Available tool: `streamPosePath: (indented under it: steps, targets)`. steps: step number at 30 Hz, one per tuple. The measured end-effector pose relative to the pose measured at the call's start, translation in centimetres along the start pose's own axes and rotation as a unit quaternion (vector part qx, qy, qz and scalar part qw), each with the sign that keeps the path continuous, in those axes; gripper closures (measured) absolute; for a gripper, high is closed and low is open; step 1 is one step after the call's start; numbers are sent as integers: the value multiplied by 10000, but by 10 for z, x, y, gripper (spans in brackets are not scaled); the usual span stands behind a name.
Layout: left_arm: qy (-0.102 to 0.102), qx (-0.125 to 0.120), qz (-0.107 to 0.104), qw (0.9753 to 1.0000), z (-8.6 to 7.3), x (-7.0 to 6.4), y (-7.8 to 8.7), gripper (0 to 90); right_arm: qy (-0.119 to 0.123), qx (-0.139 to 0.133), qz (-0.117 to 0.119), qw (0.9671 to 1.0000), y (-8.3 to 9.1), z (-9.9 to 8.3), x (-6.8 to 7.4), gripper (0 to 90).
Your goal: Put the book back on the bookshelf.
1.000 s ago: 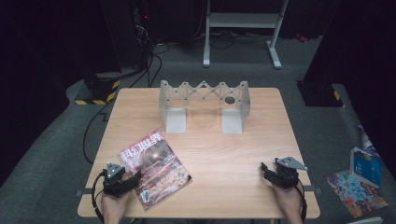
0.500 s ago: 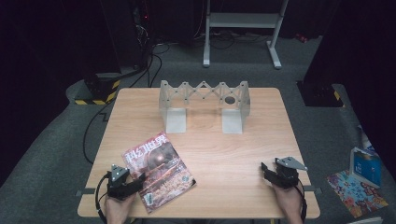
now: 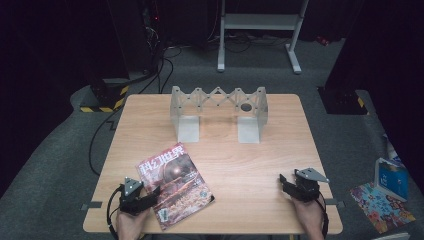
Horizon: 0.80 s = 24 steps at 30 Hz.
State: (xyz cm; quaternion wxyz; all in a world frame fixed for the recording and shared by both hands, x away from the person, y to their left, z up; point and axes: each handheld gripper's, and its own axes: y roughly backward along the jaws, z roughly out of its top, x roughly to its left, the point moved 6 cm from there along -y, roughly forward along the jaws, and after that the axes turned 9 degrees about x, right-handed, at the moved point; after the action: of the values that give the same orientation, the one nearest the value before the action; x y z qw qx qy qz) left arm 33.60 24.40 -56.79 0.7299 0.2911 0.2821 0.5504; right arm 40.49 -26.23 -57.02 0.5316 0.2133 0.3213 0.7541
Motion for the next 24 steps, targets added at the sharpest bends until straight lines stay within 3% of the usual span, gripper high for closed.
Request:
streamPosePath:
  steps: [24]
  targets:
    - [-222, 43, -184, 9996, 9, -24, -11, 295, 10, 0, 11, 10000, 0, 0, 0, 355]
